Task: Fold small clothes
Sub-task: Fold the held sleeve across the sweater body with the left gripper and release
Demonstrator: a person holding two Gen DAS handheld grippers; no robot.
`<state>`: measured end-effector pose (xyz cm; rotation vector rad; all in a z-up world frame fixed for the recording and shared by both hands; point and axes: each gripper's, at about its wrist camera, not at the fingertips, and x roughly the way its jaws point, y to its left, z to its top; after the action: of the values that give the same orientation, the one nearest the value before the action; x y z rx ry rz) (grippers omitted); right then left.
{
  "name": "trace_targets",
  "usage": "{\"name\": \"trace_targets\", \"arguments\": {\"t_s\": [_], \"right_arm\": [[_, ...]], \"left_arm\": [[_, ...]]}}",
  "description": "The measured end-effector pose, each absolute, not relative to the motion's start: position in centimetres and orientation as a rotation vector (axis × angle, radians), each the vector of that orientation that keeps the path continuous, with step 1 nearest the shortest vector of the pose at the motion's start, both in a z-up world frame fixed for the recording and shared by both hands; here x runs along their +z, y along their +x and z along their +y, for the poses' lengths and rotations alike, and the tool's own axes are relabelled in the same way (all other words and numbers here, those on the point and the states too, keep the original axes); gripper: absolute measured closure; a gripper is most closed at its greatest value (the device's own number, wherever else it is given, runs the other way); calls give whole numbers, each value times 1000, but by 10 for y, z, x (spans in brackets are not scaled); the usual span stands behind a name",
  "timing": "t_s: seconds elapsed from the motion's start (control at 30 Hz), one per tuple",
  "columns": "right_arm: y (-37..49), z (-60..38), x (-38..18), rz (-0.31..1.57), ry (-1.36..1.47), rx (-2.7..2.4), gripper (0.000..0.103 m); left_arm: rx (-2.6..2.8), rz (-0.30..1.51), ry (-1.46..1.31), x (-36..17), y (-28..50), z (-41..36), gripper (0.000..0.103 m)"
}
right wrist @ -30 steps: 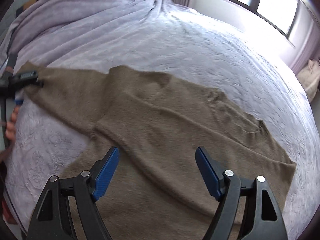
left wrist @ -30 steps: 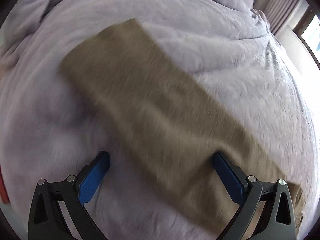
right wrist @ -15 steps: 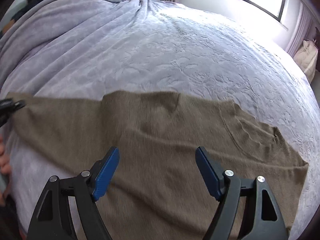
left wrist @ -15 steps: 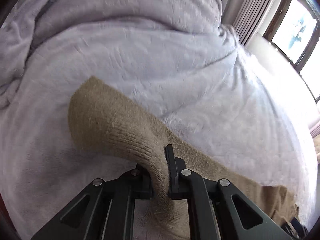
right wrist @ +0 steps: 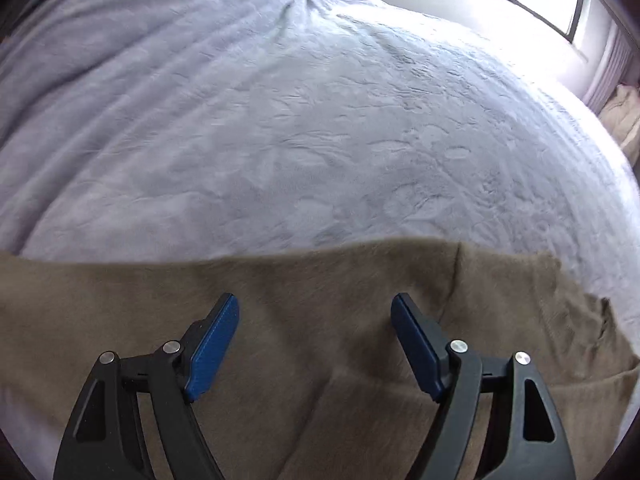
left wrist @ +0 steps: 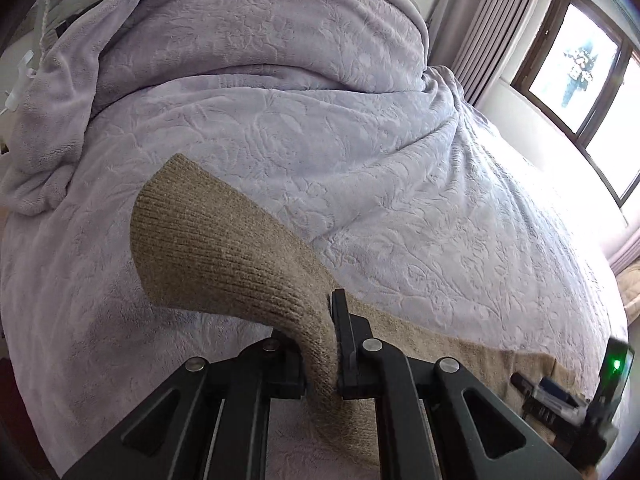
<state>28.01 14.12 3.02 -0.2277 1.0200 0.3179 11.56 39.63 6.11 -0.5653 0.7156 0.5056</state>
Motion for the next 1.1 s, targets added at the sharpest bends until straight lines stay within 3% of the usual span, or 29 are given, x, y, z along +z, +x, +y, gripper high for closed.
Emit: {"name": "trace_targets", "arguments": {"t_s": [0.1, 0.17, 0.33, 0.43, 0.5, 0.63, 0.83, 1.1], "right_arm": [[252, 150, 17, 1092, -293, 449, 22], [236, 155, 21, 1025, -389, 457, 21], [237, 147, 35, 1001, -131, 415, 21], [231, 191, 15, 1073, -264, 479, 21], [216, 213, 24, 1024, -342, 575, 21], [191, 197, 58, 1003, -219, 740, 21], [193, 59, 77, 985, -87, 495, 21], [168, -145, 77, 962, 49, 181, 21]], "left_arm": [[492, 713, -554, 69, 116, 388, 92], [494, 708, -542, 76, 114, 382, 92], [527, 698, -531, 90, 105, 374, 92], [541, 719, -522, 91, 103, 373, 92], [561, 742, -498, 90, 103, 371, 92], [549, 768, -452, 91, 107, 361, 92], [449, 740, -342, 127, 129, 298, 92], [198, 751, -148, 161, 181, 117, 92]]}}
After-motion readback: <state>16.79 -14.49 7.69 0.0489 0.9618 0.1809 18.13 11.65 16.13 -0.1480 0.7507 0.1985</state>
